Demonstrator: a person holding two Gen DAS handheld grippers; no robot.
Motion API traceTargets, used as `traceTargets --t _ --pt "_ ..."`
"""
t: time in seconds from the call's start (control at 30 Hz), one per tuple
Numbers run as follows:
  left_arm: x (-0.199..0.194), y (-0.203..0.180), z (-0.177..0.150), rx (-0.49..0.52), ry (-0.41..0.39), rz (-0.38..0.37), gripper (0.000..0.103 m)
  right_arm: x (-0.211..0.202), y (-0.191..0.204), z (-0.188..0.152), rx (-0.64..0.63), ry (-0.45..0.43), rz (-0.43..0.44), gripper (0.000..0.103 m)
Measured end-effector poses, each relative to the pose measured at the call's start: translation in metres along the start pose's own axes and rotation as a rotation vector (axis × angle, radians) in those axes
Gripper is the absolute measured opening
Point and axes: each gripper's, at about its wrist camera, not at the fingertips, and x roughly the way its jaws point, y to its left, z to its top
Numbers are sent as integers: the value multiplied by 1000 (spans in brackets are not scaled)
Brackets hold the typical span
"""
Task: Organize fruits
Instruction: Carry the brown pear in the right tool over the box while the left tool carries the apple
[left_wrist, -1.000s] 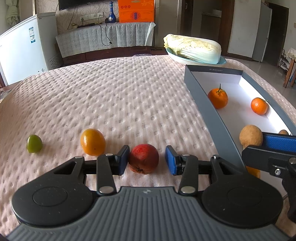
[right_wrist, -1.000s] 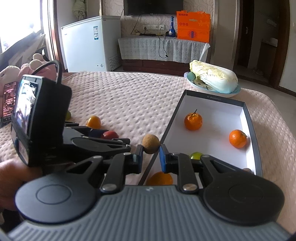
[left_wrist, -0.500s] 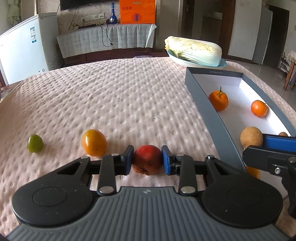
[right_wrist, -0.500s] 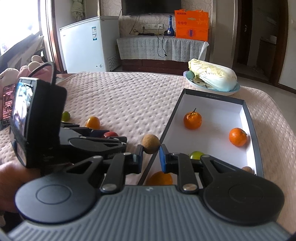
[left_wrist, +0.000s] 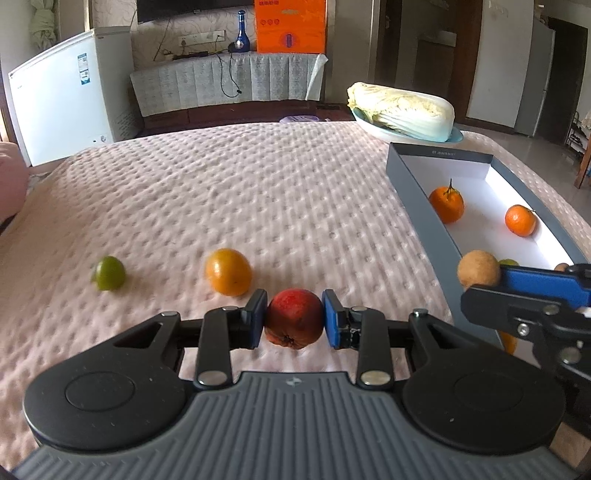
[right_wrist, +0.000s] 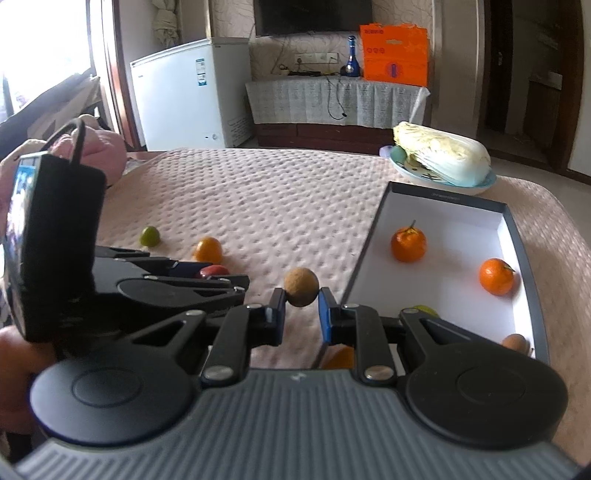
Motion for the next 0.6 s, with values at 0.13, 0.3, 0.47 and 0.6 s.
traceTargets --t 0.13,0.3,0.47,0.6 --pt "-16 7 -1 -3 -20 15 38 -4 -2 2 31 -16 21 22" --pt "-38 20 -2 -25 -39 44 38 -6 -2 2 53 -25 33 22" --pt "-64 29 -9 -43 -44 60 38 -9 0 1 52 -31 54 22" --pt "-91 27 -12 -17 -73 67 38 -12 0 0 50 -37 69 22"
